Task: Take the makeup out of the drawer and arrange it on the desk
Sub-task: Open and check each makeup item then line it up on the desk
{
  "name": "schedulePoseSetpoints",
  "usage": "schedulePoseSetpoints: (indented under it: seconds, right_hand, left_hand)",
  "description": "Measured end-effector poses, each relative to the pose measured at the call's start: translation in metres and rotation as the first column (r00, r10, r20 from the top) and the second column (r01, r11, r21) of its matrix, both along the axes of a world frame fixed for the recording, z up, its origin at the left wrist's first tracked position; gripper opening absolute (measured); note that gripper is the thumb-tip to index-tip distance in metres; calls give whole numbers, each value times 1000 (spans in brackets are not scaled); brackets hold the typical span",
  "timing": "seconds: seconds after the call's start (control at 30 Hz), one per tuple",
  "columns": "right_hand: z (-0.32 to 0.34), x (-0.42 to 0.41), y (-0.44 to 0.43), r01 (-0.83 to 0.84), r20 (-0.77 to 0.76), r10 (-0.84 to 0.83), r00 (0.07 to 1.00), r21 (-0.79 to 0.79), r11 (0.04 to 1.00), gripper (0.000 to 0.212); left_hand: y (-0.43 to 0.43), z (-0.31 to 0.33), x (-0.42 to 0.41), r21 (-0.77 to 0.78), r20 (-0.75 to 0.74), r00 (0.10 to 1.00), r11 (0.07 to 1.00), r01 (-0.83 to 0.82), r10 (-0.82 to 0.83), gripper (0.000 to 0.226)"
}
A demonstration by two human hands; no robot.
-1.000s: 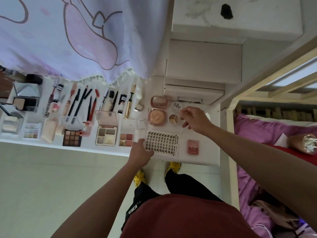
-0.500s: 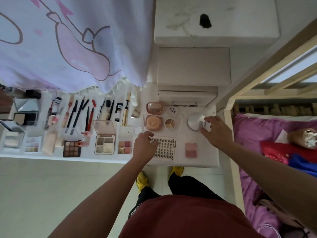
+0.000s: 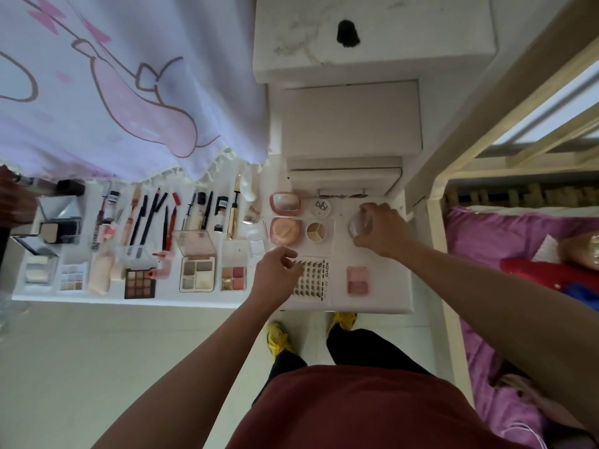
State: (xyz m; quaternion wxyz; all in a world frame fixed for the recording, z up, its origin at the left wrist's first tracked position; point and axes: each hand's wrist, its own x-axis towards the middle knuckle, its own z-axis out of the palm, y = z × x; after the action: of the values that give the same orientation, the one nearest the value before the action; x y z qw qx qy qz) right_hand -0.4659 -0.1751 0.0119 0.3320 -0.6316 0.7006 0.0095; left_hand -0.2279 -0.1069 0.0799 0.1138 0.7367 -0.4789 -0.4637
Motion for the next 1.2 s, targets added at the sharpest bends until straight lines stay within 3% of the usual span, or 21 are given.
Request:
schedulePoseSetpoints:
  seconds: [0.13,0.33,0.5,0.57,0.7,0.77,0.93,1.03,1.2]
  right_hand:
    - [31,-15,8,158,383,-136,914,-27,987,82]
    - [100,-15,13,44,663,-6,748,-41,998,79]
    - [136,-3,7,-63,588,157,794,-178,982,82]
    - [143,1,5,-88,576,187,796,-195,977,82]
    - [147,9,0,-149,548,242,800,-209,966,84]
    - [147,12,-1,-173,530,265,806,-218,961,86]
    - [150,22,-3,-171,512,255,820,-207,963,79]
    - [153,26,-6,-173,485,270,832,-236,956,77]
    - [150,34,-6,-256,391,381,838,-336,907,86]
  left_hand:
    - [-16,18,-4,101,-263,949,983,-154,176,18]
    - [-43,44,-18,282,-592,756,951,-128,278,31]
    - [-54,60,-26,260,-736,653,965,27,180,44]
    - [-55,65,-25,250,-777,603,968,31,181,44]
    - [-58,72,-20,217,-826,543,975,56,152,70]
    - [-60,73,-16,203,-839,524,978,47,149,72]
    - [-62,76,-7,181,-850,504,983,4,154,60]
    - [-64,77,-1,167,-831,536,986,-12,147,57]
    - [-64,76,5,172,-811,559,983,-59,175,81]
